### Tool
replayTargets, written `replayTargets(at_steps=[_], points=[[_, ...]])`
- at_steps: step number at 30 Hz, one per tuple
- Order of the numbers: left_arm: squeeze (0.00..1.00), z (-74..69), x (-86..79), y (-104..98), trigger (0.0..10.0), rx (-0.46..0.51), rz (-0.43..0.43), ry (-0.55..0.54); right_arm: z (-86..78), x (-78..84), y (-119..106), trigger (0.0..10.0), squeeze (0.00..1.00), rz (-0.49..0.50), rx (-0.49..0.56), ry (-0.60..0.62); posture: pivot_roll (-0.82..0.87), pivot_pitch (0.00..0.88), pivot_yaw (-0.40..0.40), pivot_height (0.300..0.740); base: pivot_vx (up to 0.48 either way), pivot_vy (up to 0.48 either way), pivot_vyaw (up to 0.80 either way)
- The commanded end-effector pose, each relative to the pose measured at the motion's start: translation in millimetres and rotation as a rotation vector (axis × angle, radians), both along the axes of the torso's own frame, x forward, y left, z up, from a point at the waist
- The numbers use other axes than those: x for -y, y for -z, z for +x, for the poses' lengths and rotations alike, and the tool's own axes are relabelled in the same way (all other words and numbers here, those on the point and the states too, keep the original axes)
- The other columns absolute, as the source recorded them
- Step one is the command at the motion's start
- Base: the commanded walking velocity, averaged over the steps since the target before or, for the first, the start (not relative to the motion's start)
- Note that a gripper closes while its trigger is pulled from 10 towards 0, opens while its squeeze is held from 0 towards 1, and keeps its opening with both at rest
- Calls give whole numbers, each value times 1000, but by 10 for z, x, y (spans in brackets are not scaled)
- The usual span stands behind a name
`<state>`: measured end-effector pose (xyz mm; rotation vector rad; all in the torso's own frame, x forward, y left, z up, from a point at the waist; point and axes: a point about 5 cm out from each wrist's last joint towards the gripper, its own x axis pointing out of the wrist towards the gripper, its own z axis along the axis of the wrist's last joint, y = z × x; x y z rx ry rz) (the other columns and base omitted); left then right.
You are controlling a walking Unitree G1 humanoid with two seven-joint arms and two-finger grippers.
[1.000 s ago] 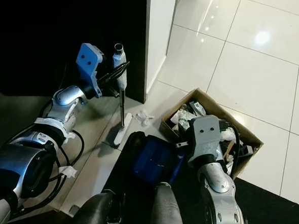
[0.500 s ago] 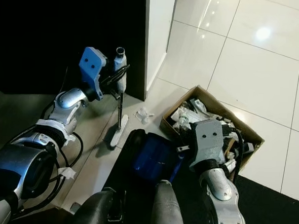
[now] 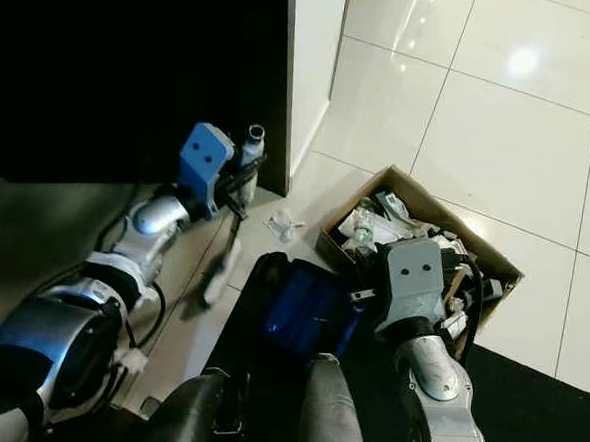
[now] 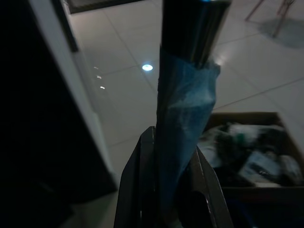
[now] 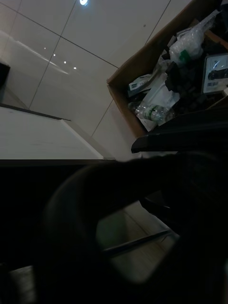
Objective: Sweep floor
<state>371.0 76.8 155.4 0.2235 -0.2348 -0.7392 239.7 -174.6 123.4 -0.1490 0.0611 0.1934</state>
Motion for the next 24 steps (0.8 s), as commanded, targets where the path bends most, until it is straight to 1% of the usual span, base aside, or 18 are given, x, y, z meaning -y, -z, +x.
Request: replayTargets(at_steps=[1,6,13,14,16,17,19,22,24], points=[[0,-42,-5,128,10000,-52,-21,-11,-127,-21,359,10000,0,42,-201,1,-378,428,94,740,0,0,0],[0,-56,14,161,10000,-66,-64,-39,-130,-25,360,10000,0,40,-202,-1,-381,426,94,740,0,0,0],[0,-27,19,99,10000,-50,-107,-76,-124,-28,364,10000,0,39,-202,-2,-381,420,96,740,0,0,0],[8,-3,33,31,9686,-25,-121,-94,-118,-31,363,10000,0,39,-200,-3,-383,415,100,740,0,0,0],[8,29,74,-77,9765,9,-147,-104,-109,-34,362,10000,0,40,-198,-2,-383,414,102,740,0,0,0],[12,34,93,-106,9922,15,-157,-98,-106,-36,361,10000,0,40,-197,-2,-384,412,103,740,0,0,0],[12,32,113,-118,9922,15,-163,-85,-106,-35,361,10000,0,40,-197,-2,-384,412,103,740,0,0,0],[0,-6,226,-110,10000,-10,-165,17,-108,-29,363,10000,0,41,-196,1,-384,409,106,740,0,0,0],[4,-46,278,-65,10000,-40,-151,103,-108,-29,364,10000,0,41,-195,3,-384,408,109,740,0,0,0]])
